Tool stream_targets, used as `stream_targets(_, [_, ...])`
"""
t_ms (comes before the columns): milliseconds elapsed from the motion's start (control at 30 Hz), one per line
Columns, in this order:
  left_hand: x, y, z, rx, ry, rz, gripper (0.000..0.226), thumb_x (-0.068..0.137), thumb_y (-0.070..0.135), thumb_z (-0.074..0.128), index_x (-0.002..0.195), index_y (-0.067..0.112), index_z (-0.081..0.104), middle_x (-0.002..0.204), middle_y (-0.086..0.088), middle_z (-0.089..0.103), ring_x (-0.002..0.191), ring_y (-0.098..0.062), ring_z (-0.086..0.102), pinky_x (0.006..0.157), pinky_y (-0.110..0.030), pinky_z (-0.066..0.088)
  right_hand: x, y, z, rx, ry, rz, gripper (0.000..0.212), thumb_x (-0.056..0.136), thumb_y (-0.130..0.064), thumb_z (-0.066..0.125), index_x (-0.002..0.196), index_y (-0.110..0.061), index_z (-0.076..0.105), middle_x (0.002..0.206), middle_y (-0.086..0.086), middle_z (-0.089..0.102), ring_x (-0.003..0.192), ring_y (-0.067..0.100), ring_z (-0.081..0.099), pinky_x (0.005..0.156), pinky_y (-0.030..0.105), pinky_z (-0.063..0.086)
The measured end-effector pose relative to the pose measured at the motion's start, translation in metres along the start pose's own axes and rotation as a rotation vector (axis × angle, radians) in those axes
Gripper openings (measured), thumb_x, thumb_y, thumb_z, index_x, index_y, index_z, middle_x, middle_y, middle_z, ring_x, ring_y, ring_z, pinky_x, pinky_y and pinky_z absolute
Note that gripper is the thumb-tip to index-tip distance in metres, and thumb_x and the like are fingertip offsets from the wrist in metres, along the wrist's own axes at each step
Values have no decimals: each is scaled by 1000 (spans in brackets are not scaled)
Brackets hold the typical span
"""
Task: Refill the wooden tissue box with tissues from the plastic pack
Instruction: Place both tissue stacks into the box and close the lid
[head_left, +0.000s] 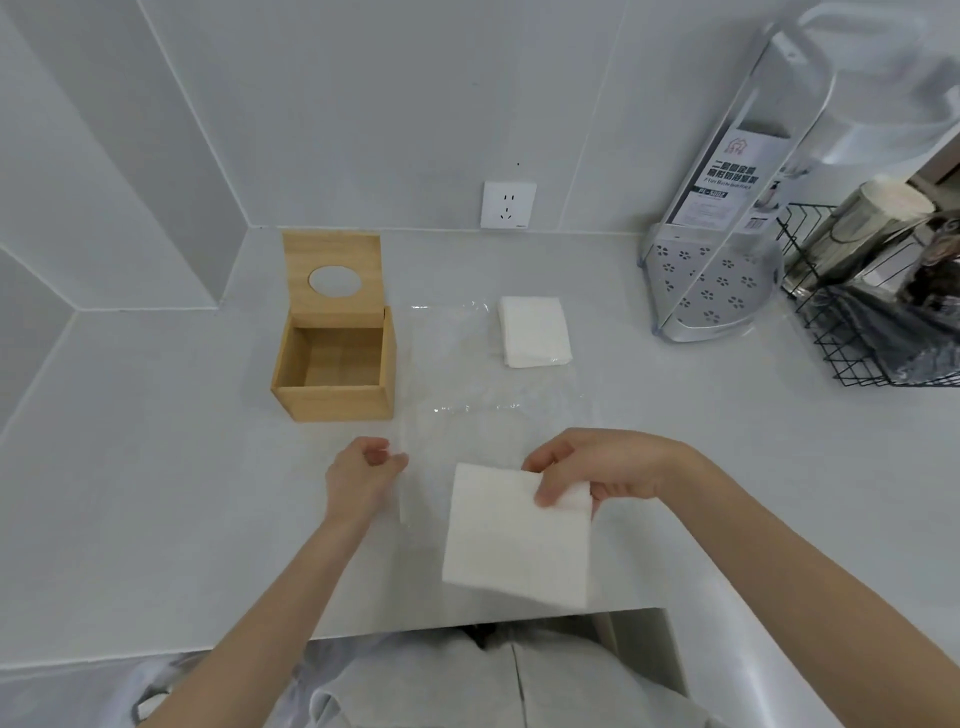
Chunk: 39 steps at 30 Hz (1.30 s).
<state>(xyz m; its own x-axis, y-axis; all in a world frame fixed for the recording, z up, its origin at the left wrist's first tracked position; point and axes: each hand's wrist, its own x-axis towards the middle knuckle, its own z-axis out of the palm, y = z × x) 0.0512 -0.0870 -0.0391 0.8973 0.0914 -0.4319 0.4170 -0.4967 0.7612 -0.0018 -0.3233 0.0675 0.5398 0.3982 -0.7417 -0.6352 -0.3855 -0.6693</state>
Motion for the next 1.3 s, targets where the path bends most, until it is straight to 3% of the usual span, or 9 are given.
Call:
stream_targets(67, [-10, 19, -10, 5, -12, 155, 30, 83, 28, 62, 108, 11, 62, 108, -2, 63, 106, -20, 57, 92, -30, 40, 0, -18, -6, -38, 2, -68, 20, 71, -12, 60, 88, -16, 69, 77, -5, 70, 69, 10, 66, 55, 20, 53])
stream_targets(200, [-24, 57, -33, -490, -716, 13, 53, 93, 50, 28, 102, 18, 69, 106, -3, 67, 103, -22, 59, 84, -30, 45, 12, -46, -11, -71, -19, -132, 21, 72, -13, 59, 90, -17, 68, 75, -7, 68, 69, 9, 65, 54, 18, 52])
stream_targets(267, [-22, 60, -41, -540, -833, 22, 53, 91, 53, 30, 95, 18, 70, 96, -5, 65, 90, -23, 58, 70, -26, 49, 21, -53, -12, -69, -36, -127, 22, 73, -12, 59, 92, -17, 68, 75, -7, 69, 68, 9, 66, 54, 19, 53])
stream_targets(367, [-12, 59, -56, -501, -747, 66, 27, 77, 35, 60, 93, 16, 70, 88, -1, 69, 78, -15, 64, 63, -22, 53, 40, -67, -16, -71, -49, -112, 25, 73, -13, 59, 96, -13, 67, 79, -2, 68, 69, 11, 67, 55, 23, 56])
stream_targets(467, [5, 59, -73, -435, -711, 64, 36, 75, 20, 66, 109, 10, 66, 99, -2, 72, 84, -14, 69, 66, -21, 55, 59, -78, -19, -51, -56, -117, 22, 75, -15, 60, 96, -15, 68, 83, 1, 69, 74, 14, 67, 61, 27, 58])
stream_targets(633, [39, 64, -104, -469, -578, 28, 34, 72, 15, 70, 105, 8, 66, 96, -6, 73, 82, -17, 70, 67, -25, 58, 96, -93, -20, 177, 72, -167, 19, 84, -15, 62, 100, -5, 65, 93, 9, 67, 82, 21, 65, 81, 34, 57])
stream_targets(833, [83, 66, -132, -419, -482, -2, 29, 75, 14, 69, 104, 8, 67, 97, -7, 74, 80, -16, 70, 69, -27, 58, 140, -112, -12, 376, 207, -172, 12, 82, -8, 64, 94, -5, 66, 89, 9, 69, 74, 19, 68, 71, 30, 59])
stream_targets(1167, [127, 70, -138, -322, -193, -11, 7, 83, 11, 62, 86, 12, 69, 90, -5, 71, 76, -14, 68, 58, -19, 56, 185, -144, -5, 329, 542, -220, 6, 83, -9, 62, 88, -7, 60, 79, 9, 66, 62, 17, 63, 52, 22, 57])
stream_targets(1300, [130, 72, -135, -254, -114, 2, 6, 81, 9, 64, 81, 13, 68, 85, -4, 70, 77, -17, 67, 58, -19, 58, 192, -142, -5, 110, 704, -261, 6, 77, -13, 65, 81, -9, 63, 73, 2, 63, 61, 16, 56, 54, 24, 47])
